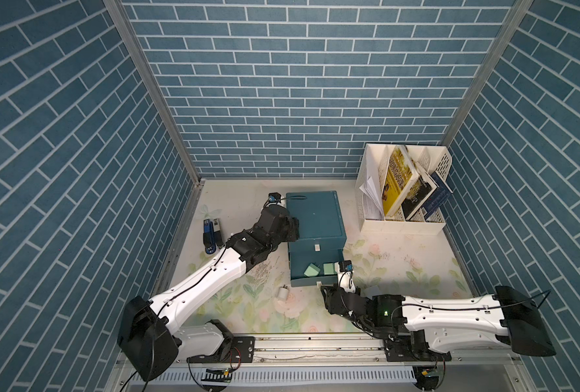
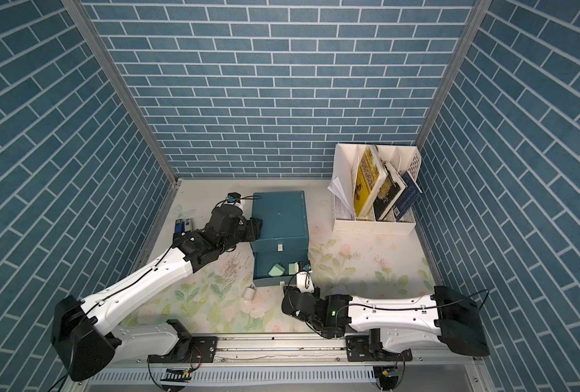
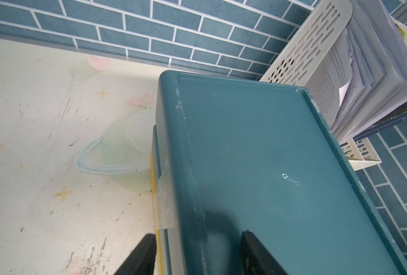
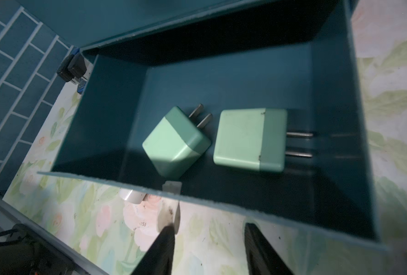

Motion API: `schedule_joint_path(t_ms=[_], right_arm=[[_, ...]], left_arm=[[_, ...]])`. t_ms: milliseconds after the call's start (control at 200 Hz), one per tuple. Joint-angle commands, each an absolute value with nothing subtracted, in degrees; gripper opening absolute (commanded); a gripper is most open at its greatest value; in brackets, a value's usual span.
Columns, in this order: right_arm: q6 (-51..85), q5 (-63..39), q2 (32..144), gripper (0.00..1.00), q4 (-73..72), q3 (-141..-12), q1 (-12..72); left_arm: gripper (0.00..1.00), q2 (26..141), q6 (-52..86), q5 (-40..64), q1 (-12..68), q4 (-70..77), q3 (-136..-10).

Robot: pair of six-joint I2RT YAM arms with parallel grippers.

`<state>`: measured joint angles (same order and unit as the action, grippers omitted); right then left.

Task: Place the plugs into the drawer by color
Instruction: Close the drawer in the storage box.

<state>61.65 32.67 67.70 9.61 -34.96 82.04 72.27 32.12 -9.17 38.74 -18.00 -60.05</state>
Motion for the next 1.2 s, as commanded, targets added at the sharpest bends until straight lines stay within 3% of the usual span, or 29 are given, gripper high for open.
schedule_joint_path(t_ms=[0,370,585,750,975,1195], right_arm=[[59.96,34.63,68.85,0.45,5.37,-37.01,80.37],[52.63,38.84,73.63,0.33,-5.86,-38.20,74.24],[49.56,40.98,77.79,0.36,-10.02,-40.50,71.82],[49.21,41.30,80.13,0.46,-10.41,-42.20,70.93],[49.03,41.52,81.45,0.83,-10.47,-42.96,70.43],[49.13,41.68,82.11,0.88,-9.47,-43.18,70.24]], left_arm=[[0.57,72.54,30.87,-7.95,38.14,-16.41,-58.27],[0.45,72.87,28.08,-6.02,37.97,-14.44,-56.25],[0.42,72.61,27.54,-4.92,37.97,-13.24,-54.55],[0.42,72.74,27.03,-3.98,37.97,-12.74,-53.72],[0.41,73.27,26.58,-3.04,37.97,-12.47,-53.27],[0.39,73.89,26.63,-3.40,37.97,-12.73,-53.20]])
